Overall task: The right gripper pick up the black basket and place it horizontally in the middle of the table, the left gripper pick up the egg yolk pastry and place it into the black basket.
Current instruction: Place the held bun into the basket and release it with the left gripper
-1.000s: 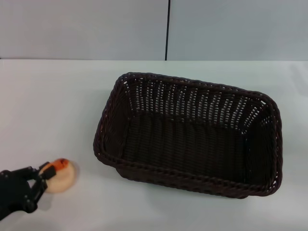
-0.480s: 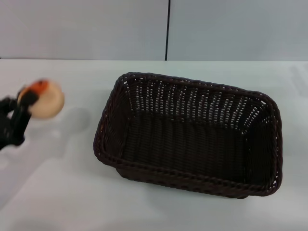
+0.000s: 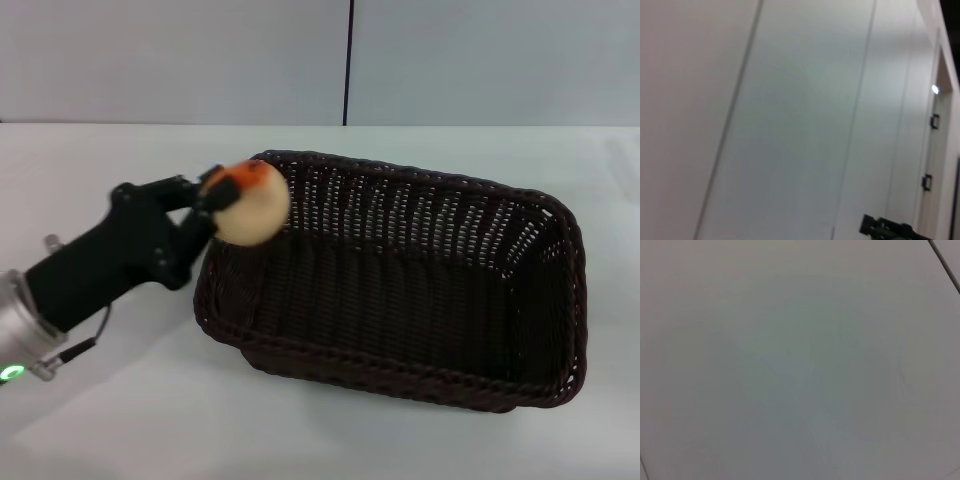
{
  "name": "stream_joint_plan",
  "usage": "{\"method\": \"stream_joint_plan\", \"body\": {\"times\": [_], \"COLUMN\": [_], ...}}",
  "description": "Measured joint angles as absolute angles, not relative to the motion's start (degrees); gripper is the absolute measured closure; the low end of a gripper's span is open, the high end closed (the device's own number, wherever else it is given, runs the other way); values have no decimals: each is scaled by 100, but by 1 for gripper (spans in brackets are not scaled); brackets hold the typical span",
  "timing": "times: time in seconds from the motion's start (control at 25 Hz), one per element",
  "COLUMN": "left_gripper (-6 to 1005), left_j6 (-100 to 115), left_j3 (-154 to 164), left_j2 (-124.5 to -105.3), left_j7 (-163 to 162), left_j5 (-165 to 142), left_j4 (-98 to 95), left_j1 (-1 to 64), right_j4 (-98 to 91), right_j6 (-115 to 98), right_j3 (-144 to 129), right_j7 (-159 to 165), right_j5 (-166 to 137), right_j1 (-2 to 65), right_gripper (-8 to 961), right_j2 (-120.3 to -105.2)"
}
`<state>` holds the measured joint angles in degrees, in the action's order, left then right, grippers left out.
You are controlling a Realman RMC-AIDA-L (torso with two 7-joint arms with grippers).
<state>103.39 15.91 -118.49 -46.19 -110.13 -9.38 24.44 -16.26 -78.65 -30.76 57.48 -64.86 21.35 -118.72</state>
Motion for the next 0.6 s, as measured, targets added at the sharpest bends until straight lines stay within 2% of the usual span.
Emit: {"method": "stream_joint_plan", "body": {"times": [0.08,0.32,0.44,0.6], "left_gripper": [945,778,584,502], "left_j6": [10265,10213,10244,10349], "left_j3": [1648,1665,1615,1204], "left_j2": [-11855,-11857,-11857,-11849], "left_j7": [-4612,-4605,-4589,-4380], "left_j5": [-11010,-11011,-10978,-10864], "left_j4": [-864,-747,-747,-742], "left_j1": [2502,2539,2506,2346], "right_j4": [-1626,-1624,-1611,-1560], "right_j6": [-7868,-7868,-7871,-7892], "right_j3": [-3074,-3052,-3025,-2871], "right_j7": [5748,5747,5748,5748], "right_j5": [-6486,-6486,-6486,-6485], "right_j1": [2131,2127,2126,2103], "right_gripper": [444,444,444,444], "right_j2": [-11877,-11877,-11877,-11884]}}
